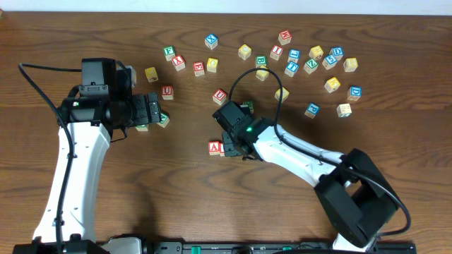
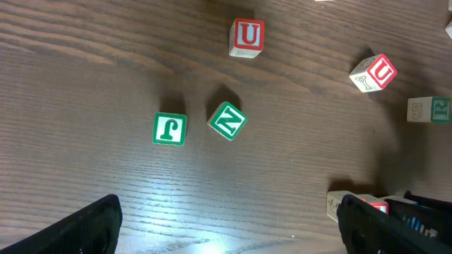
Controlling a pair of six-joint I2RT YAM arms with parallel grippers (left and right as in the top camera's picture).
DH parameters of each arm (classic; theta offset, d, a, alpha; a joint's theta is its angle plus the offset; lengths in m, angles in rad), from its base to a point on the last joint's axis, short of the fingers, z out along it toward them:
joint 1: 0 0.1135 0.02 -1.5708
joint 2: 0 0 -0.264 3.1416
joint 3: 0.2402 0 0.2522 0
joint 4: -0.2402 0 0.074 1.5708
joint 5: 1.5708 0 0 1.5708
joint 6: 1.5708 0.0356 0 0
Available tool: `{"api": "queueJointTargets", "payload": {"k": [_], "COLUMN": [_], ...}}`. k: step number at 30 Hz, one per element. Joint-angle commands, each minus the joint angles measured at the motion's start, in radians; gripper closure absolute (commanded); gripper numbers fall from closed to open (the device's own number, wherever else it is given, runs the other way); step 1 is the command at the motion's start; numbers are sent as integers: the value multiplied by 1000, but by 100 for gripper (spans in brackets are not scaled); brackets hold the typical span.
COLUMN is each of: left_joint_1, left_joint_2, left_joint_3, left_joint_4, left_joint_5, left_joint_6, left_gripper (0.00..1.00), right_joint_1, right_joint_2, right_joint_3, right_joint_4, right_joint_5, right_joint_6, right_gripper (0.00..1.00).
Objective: Spell out AI2
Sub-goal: 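Hold the 2 block pressed against the I block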
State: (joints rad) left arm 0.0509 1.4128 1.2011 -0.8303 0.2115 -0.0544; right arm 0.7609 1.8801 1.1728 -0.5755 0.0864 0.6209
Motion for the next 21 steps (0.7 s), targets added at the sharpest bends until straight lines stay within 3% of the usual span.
{"api": "queueJointTargets", "payload": {"k": [1,10,14,21], "left_joint_1": [3,3,3,3], "left_joint_2": [8,8,8,8], "left_joint_3": [-5,-5,-5,-5], "left_joint_4": [-3,-3,-3,-2], "left_joint_5": [6,6,6,6], "left_joint_6": [9,9,9,9], "left_gripper": [4,4,4,4], "right_joint_1": [17,17,17,17], "right_joint_2": [30,32,32,32], "right_joint_3": [-4,-4,-4,-4], "right_joint_4": [1,7,8,11], "right_joint_5": [20,28,32,36], "right_joint_6": [15,23,23,29], "right_gripper": [81,79,69,67]}}
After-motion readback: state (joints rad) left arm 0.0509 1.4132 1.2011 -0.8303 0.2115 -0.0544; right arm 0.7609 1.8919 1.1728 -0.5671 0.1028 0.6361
